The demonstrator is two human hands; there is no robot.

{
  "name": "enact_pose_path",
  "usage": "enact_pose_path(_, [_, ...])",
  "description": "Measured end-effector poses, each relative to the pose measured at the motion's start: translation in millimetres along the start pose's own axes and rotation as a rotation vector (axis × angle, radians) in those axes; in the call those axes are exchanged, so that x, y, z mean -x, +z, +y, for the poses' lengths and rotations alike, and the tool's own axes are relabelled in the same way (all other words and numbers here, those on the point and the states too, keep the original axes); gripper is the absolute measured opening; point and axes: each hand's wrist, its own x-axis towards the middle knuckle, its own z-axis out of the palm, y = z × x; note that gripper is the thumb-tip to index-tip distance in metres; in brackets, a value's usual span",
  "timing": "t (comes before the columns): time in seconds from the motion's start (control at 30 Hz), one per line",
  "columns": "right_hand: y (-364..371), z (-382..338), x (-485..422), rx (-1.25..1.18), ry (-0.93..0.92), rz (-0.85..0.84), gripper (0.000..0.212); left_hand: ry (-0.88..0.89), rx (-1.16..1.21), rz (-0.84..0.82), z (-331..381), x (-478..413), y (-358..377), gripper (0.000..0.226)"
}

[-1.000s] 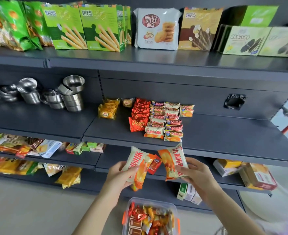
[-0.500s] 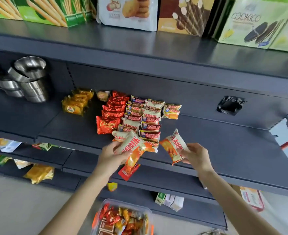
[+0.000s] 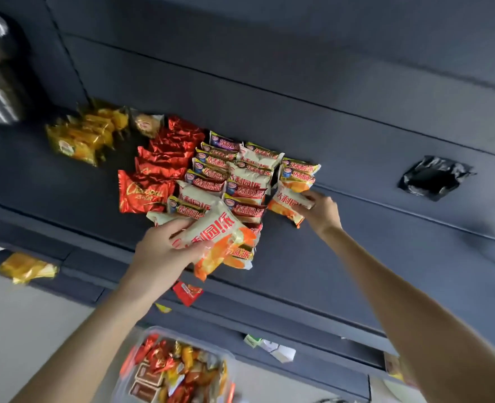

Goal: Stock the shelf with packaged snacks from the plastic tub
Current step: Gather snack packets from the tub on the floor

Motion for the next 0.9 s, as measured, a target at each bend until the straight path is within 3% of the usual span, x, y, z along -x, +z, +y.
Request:
enact_pose_path(0.3, [5,-14,-35,0.219,-0.04,0.107,0.043,-0.009,-0.012,-0.028,10,-10,3,0.02])
enact_pose_path(0.9, [-1,-4,-38,0.265,-0.093,0.093,0.05,0.039,-0.026,-0.046,18,-23,17,0.022])
